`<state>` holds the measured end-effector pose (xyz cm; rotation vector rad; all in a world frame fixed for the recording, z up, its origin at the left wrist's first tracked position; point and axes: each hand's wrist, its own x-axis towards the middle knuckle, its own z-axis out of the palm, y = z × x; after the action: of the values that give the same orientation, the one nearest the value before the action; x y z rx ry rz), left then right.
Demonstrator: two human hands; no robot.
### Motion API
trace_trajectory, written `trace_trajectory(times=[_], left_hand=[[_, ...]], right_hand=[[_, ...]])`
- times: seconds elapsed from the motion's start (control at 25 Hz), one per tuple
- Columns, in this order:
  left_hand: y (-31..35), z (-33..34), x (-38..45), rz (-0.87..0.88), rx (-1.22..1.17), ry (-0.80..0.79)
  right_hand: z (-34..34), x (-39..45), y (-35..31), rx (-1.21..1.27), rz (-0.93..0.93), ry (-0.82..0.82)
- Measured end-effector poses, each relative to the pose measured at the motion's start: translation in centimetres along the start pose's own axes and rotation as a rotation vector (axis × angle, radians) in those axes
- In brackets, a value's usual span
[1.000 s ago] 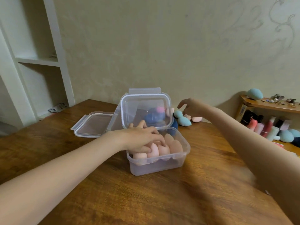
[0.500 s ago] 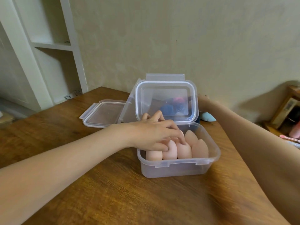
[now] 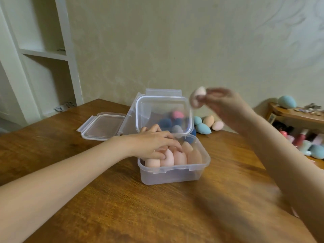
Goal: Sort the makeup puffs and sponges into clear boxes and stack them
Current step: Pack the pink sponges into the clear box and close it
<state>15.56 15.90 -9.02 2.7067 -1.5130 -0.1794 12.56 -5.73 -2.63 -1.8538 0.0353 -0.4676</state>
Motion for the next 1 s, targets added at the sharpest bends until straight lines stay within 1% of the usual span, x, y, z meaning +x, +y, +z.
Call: trace_trajectory(times=[0.08,0.12,0.16,0.2,0.28,0.36,0.44,0.6,0.72,0.8,0.92,1.0], left_hand=[[0.5,-0.4,-0.1,-0.042,-0.010,0.012],[0.8,-0.5,-0.3,-0.070,-0.046,0.032],[1.1,-0.5,-0.4,-0.092,-0.103,0.060],[1.1,-0.4,-0.6,-0.101,-0.168,0.091],[0.7,0.0,-1.0,-0.095,-0.254,0.136],[0.0,0.1,-1.3,-0.125,-0.270,0.143],[-0.6,-0.4,-1.6,-0.165,-0.278,0.094],[-0.5,-2.1,-2.1,-0.160,-0.256,-0.085],[-0.6,-2.5,-1.9,-0.163,-0.255,-0.140],[-1.0,-2.4,-1.7,-0.157,-0.185,-0.106],[-1.4,-1.7,-1.2,-0.161,-0.057,0.053],[-1.3,-1.1,-1.0,-0.175,-0.057,0.132]], right_hand=[[1.4,-4.3,-0.2,0.094,0.168,-0.479],[2.3,-5.6,0.4,0.130,0.261,-0.660],[3.0,-6.3,1.1,0.124,0.314,-0.787],[3.7,-6.5,1.6,0.089,0.338,-0.863],[4.6,-6.0,2.1,-0.007,0.370,-0.878],[5.0,-5.4,2.2,-0.055,0.383,-0.900],[5.4,-5.1,2.4,-0.049,0.410,-0.915],[5.9,-4.9,2.3,-0.075,0.454,-0.886],[6.1,-4.8,2.4,-0.050,0.471,-0.876],[6.3,-4.7,2.5,-0.087,0.460,-0.873],[6.5,-4.7,2.2,-0.190,0.425,-0.890],[7.0,-4.8,2.1,-0.243,0.400,-0.901]])
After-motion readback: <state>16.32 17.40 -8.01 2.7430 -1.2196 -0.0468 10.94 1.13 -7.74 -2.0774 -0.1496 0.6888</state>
